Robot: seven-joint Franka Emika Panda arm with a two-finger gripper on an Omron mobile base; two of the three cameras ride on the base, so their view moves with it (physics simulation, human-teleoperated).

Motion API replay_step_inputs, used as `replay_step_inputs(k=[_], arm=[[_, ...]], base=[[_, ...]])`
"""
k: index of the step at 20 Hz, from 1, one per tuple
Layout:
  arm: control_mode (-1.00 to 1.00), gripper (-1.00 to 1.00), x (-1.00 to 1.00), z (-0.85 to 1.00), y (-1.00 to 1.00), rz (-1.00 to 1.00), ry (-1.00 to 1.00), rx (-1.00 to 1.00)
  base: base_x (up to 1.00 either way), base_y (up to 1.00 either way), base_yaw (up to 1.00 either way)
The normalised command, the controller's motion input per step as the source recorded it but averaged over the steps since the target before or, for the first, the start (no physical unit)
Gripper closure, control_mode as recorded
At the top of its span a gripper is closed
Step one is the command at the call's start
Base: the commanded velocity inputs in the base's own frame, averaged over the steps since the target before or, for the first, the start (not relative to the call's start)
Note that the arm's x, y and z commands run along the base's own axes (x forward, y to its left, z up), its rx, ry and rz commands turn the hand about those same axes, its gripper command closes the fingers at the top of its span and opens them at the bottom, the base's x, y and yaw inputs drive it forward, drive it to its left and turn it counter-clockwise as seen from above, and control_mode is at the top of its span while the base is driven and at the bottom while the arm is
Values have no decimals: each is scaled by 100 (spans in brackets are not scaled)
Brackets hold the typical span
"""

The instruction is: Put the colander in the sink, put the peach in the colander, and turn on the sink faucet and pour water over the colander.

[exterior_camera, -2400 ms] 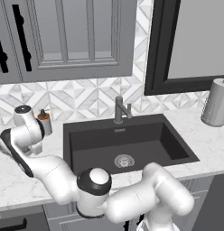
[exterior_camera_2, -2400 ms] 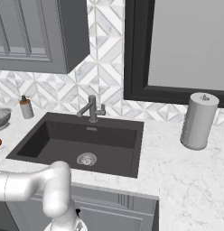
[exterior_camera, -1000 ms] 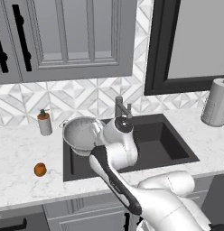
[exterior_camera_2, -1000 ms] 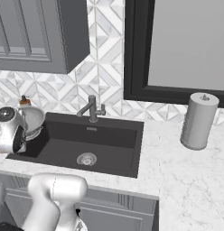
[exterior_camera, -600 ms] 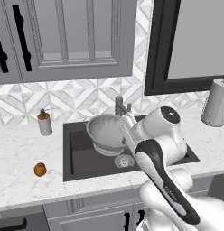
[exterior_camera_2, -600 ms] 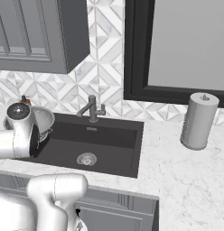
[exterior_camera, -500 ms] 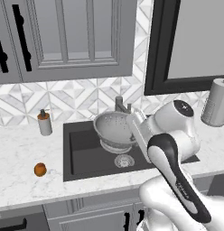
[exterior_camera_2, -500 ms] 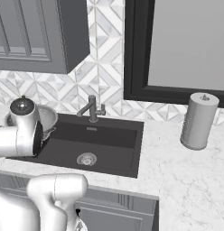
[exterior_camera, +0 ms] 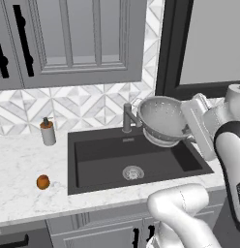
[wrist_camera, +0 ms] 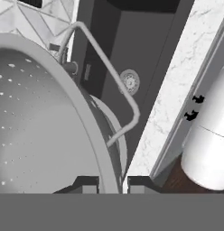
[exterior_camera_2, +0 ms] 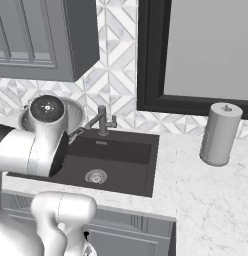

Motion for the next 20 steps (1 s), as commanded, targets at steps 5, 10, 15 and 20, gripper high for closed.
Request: replay_step_inputs(k=[5, 10, 15, 20], arm=[[-100, 100, -1, 19, -100, 0, -1, 0], [-100, 100, 43, -11, -77, 6, 2, 2], [-100, 100, 100, -58, -8, 28, 7, 6], [-100, 100, 73, -63, -21, 28, 3, 9]], base=[[0, 0, 0], [0, 0, 0], [0, 0, 0], [0, 0, 0]])
